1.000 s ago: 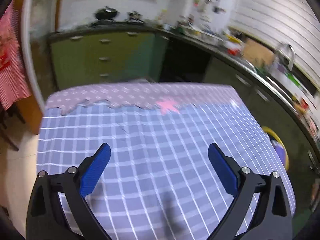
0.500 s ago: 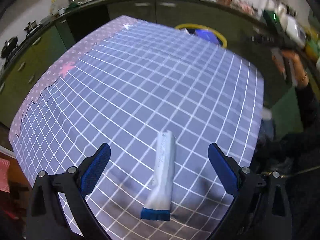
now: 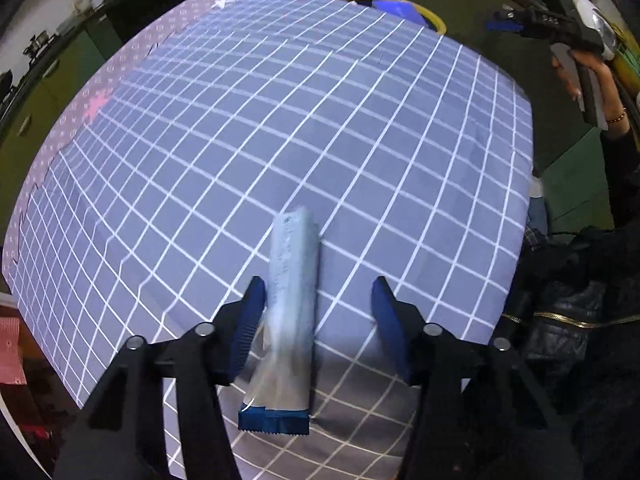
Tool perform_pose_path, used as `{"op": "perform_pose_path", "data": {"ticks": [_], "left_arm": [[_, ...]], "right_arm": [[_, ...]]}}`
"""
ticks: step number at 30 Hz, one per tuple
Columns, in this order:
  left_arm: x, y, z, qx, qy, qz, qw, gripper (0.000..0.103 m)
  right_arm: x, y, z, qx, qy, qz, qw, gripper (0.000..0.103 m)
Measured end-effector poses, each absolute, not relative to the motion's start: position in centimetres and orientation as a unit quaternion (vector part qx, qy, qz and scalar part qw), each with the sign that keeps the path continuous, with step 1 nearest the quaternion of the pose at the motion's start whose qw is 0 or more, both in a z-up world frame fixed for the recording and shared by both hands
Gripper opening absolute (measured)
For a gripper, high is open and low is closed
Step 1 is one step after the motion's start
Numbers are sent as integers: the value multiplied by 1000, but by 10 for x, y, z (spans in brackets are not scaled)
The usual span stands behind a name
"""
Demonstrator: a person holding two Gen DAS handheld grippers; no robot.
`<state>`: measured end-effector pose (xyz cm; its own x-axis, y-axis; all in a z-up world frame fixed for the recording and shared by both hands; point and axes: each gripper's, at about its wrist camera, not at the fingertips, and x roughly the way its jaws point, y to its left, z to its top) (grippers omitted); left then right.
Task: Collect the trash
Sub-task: 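Lower the left tool onto the white toothpaste tube and close it, then carry the toothpaste tube over the bin and open the left tool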
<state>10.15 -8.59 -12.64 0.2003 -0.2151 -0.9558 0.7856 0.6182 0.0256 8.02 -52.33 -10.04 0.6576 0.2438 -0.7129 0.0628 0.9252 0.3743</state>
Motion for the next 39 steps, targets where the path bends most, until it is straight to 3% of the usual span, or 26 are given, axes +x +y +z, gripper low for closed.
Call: {"op": "perform_pose_path", "data": {"ticks": [4, 6, 11, 18, 27, 39], "left_arm": [[103, -84, -130, 266, 536, -340, 726, 35], [104, -82, -131, 260, 538, -338, 727, 21], [101, -77, -128, 255, 536, -334, 733, 14], [102, -103, -88, 224, 511, -374, 741, 13], [155, -236, -20, 200, 468, -471, 721, 13], [268, -454, -69, 122, 544, -467, 686, 14]], "right_arm": [[79, -523, -101, 188, 412, 52, 890, 86], [79, -522, -102, 189, 413, 53, 890, 86], [77, -522, -101, 190, 412, 54, 890, 86], [65, -531, -87, 193, 394, 47, 897, 86], [22, -572, -78, 217, 367, 12, 905, 86], [-26, -644, -108, 283, 362, -35, 887, 86]]}}
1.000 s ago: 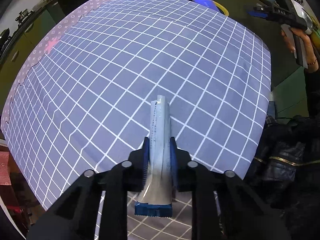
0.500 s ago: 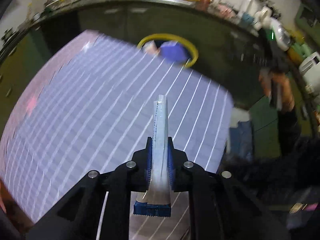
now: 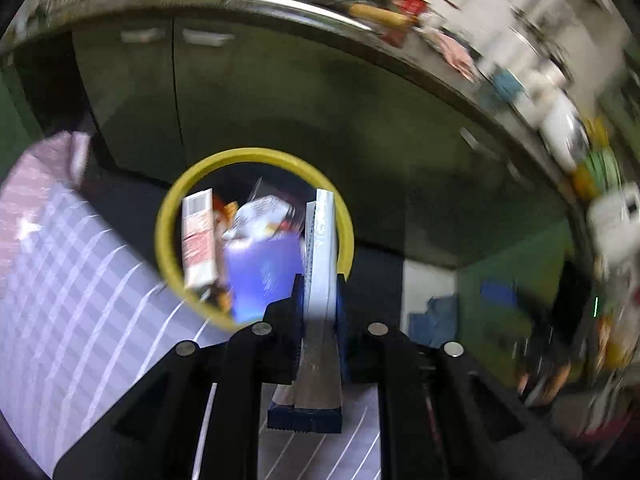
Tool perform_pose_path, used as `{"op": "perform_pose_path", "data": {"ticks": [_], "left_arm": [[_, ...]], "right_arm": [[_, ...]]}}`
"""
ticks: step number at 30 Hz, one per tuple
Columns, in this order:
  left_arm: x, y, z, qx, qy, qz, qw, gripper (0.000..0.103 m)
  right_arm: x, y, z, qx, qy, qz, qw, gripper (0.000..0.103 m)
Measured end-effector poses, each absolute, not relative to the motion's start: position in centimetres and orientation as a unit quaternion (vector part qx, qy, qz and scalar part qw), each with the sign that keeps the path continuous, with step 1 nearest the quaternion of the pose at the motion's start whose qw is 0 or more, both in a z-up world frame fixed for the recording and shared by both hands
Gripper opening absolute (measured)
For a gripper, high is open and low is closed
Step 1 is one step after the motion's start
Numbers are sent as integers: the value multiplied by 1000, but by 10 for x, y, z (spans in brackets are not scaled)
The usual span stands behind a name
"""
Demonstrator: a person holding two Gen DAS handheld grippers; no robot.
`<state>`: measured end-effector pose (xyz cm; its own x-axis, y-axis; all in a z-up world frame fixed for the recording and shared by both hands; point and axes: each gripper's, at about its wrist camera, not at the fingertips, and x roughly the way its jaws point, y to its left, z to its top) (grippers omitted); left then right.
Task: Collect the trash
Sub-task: 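Carry the toothpaste tube over the bin and open the left tool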
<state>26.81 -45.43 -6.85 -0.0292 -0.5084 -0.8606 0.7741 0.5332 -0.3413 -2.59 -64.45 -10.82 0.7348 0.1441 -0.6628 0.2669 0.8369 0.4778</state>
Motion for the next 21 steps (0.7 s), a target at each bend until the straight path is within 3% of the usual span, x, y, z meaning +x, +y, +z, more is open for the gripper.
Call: {"op": "perform_pose_path", "data": {"ticks": [8, 14, 16, 18, 21], "left_arm": [[289, -535, -117, 87, 574, -409, 704, 16], [294, -548, -144, 54, 597, -368, 711, 19], [293, -550, -148, 50, 597, -364, 713, 23], [294, -551, -152, 48, 591, -357, 722, 37], [296, -546, -150, 45, 581, -350, 734, 42]], "right_arm": [[-30, -666, -135, 311, 372, -31, 874, 86], [-29, -667, -139, 313, 375, -21, 872, 86], [-30, -668, -141, 314, 377, -20, 871, 86], [-32, -668, -141, 315, 378, -21, 870, 86], [-32, -666, -141, 316, 378, -20, 870, 86]]}}
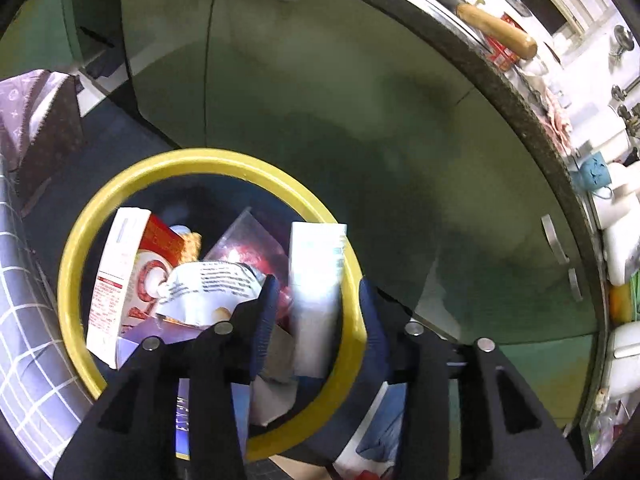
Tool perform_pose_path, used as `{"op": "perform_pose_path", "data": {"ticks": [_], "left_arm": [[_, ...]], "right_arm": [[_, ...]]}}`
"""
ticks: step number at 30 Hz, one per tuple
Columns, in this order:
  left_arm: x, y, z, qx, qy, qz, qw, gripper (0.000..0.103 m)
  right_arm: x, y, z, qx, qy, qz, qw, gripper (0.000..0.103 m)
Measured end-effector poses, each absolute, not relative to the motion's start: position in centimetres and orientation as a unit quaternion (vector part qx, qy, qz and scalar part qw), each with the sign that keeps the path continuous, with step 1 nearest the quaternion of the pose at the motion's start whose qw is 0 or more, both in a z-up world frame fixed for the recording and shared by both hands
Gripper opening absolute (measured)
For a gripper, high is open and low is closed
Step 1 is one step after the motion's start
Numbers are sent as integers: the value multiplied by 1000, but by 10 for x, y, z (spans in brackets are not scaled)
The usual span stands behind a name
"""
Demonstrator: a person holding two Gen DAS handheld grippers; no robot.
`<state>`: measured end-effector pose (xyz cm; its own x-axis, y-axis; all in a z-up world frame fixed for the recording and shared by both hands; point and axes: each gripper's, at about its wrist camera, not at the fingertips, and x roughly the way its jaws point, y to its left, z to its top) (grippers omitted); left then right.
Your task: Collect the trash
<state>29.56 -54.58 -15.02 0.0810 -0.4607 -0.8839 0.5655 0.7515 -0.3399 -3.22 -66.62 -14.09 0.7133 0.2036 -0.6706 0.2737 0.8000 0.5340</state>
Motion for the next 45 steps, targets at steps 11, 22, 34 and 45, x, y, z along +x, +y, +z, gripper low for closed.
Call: {"op": "perform_pose_path", "data": {"ticks": [11, 22, 34, 45], "left_arm": [[231, -406, -37, -17, 424, -374, 824, 86], [116, -158, 5, -21, 312, -203, 928, 96], [23, -10, 8, -7, 281, 20, 960, 96], [-24, 14, 19, -26, 231, 6, 973, 96]], "right_arm": [[-25, -635, -121, 290, 373, 15, 881, 86], [6, -530, -53, 166, 351, 114, 914, 90], [-5, -431, -2, 36, 287, 121, 950, 94], [-55, -406, 24, -13, 219, 71, 973, 98]]}}
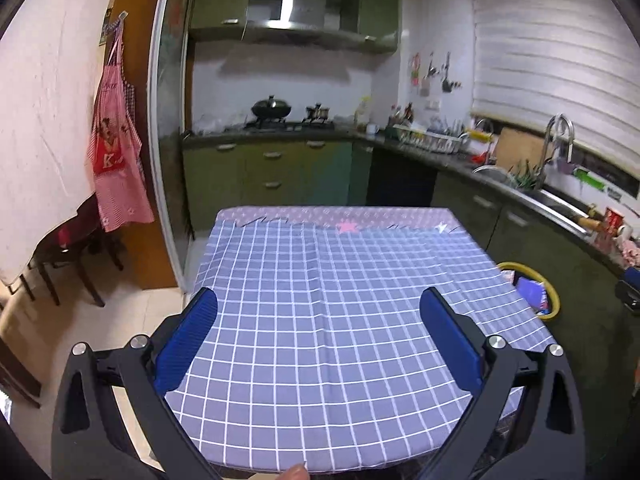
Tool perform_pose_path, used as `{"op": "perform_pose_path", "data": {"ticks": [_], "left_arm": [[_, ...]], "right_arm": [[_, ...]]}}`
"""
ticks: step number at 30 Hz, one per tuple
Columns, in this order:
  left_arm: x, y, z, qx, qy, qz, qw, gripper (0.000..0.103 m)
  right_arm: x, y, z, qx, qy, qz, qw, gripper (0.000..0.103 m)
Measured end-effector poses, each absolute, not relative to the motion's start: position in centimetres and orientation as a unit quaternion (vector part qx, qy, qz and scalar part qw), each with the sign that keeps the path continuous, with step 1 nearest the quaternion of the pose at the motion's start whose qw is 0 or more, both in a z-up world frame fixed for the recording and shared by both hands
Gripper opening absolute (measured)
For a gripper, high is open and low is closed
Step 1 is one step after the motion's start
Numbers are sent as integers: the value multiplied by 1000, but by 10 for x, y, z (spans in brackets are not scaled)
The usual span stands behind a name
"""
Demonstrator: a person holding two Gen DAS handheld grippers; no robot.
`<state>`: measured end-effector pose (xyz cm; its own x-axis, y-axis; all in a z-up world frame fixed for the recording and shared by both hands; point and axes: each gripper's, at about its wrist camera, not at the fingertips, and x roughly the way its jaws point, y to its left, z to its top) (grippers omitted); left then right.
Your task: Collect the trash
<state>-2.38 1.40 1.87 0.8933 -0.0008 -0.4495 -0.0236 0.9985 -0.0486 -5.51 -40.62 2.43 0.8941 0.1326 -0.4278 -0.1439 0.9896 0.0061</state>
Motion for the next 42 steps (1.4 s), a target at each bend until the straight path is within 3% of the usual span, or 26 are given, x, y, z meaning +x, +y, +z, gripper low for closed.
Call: {"op": "perform_pose_path", "data": {"ticks": [42], "left_arm": [[-30, -11, 11, -9, 231, -21, 973, 96]], "right_arm": [[-66, -418, 23, -2, 221, 61, 973, 98]]}}
